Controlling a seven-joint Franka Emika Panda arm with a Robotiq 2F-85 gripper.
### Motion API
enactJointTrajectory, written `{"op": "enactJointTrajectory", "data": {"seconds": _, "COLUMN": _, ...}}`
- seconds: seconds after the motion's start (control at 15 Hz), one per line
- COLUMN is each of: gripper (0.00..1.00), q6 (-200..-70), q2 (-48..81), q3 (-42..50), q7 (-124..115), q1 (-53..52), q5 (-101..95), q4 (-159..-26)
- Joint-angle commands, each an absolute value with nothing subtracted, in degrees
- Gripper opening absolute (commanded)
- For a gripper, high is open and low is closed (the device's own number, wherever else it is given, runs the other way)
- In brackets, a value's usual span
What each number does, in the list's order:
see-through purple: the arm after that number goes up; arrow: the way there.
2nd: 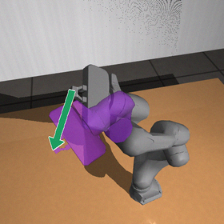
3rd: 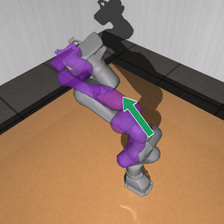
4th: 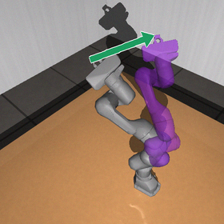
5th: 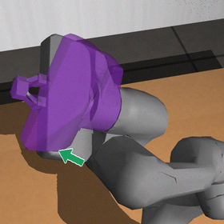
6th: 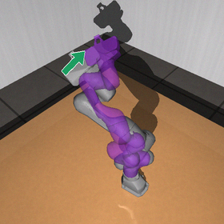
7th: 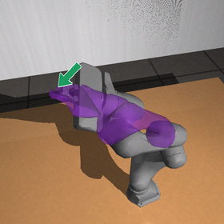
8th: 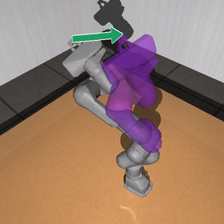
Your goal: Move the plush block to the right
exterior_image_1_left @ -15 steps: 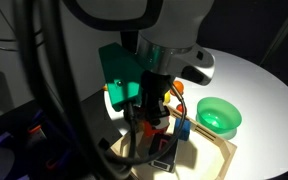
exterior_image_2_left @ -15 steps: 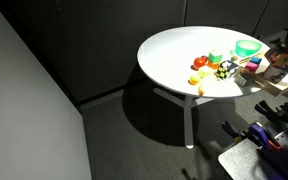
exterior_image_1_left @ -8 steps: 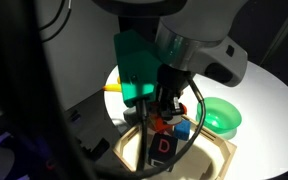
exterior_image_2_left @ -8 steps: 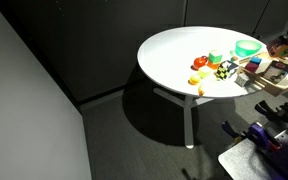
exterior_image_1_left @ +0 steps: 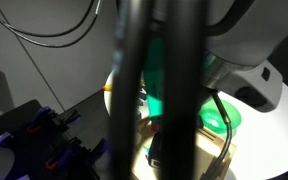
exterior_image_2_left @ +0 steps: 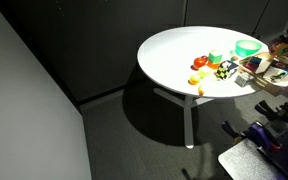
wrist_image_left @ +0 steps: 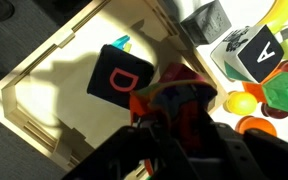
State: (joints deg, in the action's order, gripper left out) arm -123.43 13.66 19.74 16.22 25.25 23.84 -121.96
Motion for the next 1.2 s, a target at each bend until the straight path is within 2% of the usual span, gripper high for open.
{"op": "enactJointTrajectory", "data": {"seconds": 0.0, "gripper": 0.60, "q6": -122.3, "q2": 16.2, "q3": 19.4, "q7": 15.4, "q1": 26.9, "q5": 24.7, "q4": -118.5}}
{"op": "enactJointTrajectory", "data": {"seconds": 0.13, "gripper": 0.61, "q6": -122.6, "q2": 16.4, "q3": 19.2, "q7": 15.4, "q1": 27.1, "q5": 24.1, "q4": -118.6}}
{"op": "enactJointTrajectory", "data": {"seconds": 0.2, "gripper": 0.66, "q6": -123.0, "q2": 16.2, "q3": 19.0, "q7": 15.5, "q1": 26.9, "q5": 23.8, "q4": -118.9}}
{"op": "enactJointTrajectory", "data": {"seconds": 0.47, "gripper": 0.99, "q6": -123.6, "q2": 15.3, "q3": 18.5, "q7": 15.8, "q1": 26.4, "q5": 23.3, "q4": -120.1}}
{"op": "enactJointTrajectory", "data": {"seconds": 1.13, "gripper": 1.00, "q6": -126.5, "q2": 11.8, "q3": 16.4, "q7": 16.7, "q1": 22.8, "q5": 19.5, "q4": -124.9}}
